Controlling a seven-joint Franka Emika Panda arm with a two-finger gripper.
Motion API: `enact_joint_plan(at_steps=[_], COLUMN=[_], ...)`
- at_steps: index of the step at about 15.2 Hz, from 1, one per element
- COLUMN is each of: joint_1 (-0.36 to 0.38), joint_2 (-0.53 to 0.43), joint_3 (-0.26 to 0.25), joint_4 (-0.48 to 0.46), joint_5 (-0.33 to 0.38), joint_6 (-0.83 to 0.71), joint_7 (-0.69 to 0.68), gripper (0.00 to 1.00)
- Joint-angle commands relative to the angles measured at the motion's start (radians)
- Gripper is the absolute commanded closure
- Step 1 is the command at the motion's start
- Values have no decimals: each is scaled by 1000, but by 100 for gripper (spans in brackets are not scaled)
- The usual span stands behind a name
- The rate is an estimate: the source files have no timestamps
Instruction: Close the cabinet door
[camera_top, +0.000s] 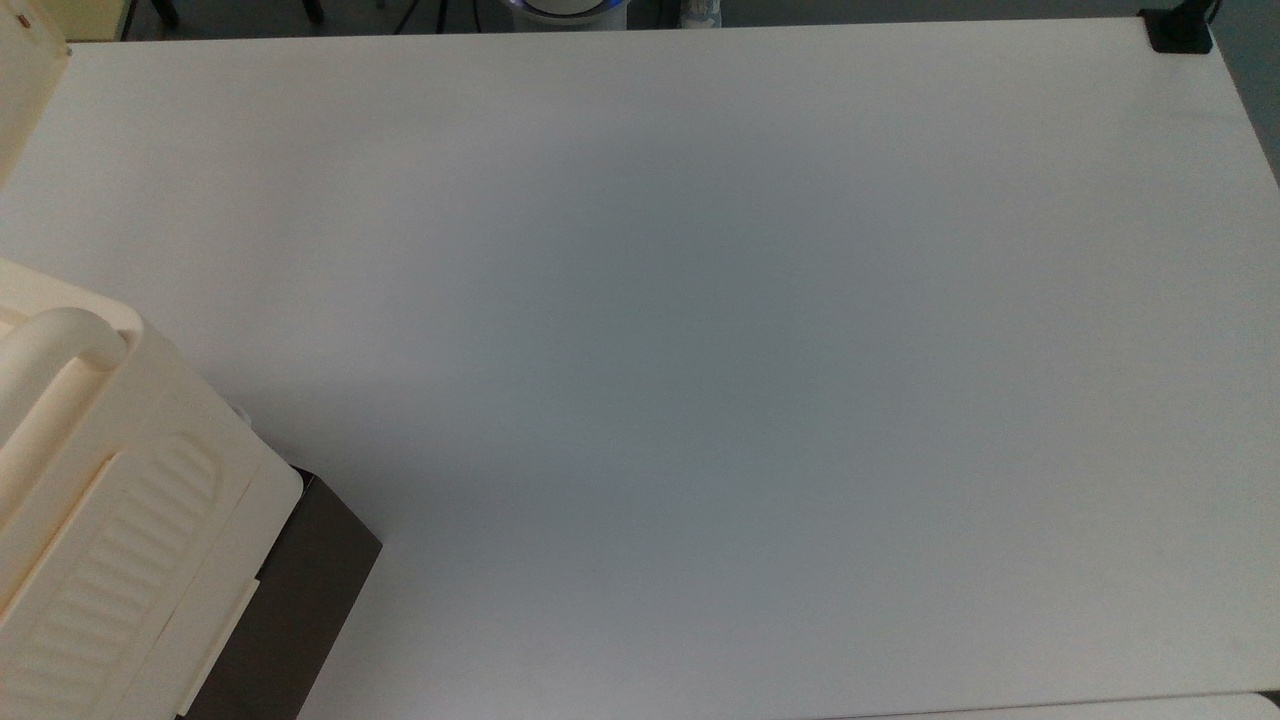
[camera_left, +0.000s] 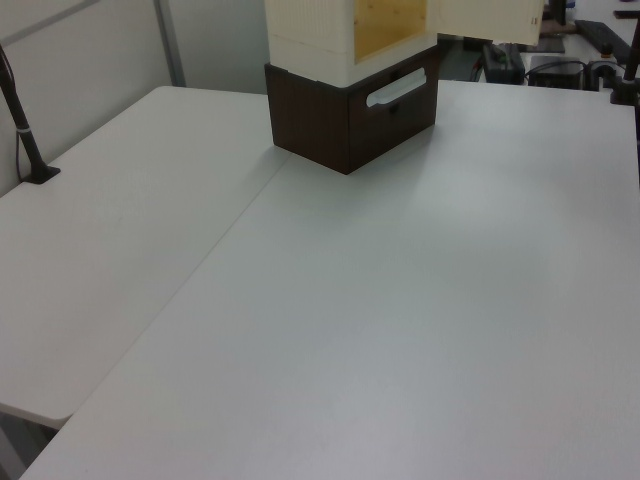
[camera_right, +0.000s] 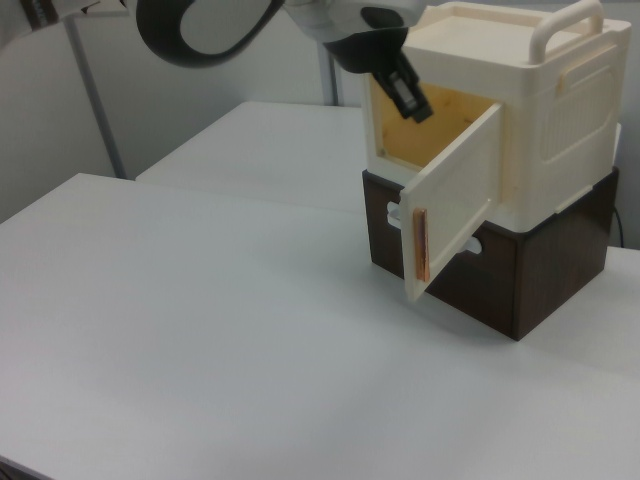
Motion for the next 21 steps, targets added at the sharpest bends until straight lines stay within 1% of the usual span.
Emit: enact_joint_plan(at_steps=[1,5,7,9,12,17,21], joint_1=[7,-19,-25,-27,-24,-13,-1], joint_2=[-1,21,50,68,85,131,133], joint_3=[-36,-42,-44,-44,-42,-34,-27], joint_4=[-7,-17,-17,-18,-38,-41,-53], joint_5=[13,8,8,7,-26,-32,-29], joint_6=[30,33,42,58,59,59,58], joint_7=[-120,-307,-364,-392,-432,-441,-436], gripper=[100,100,100,100,100,100,100])
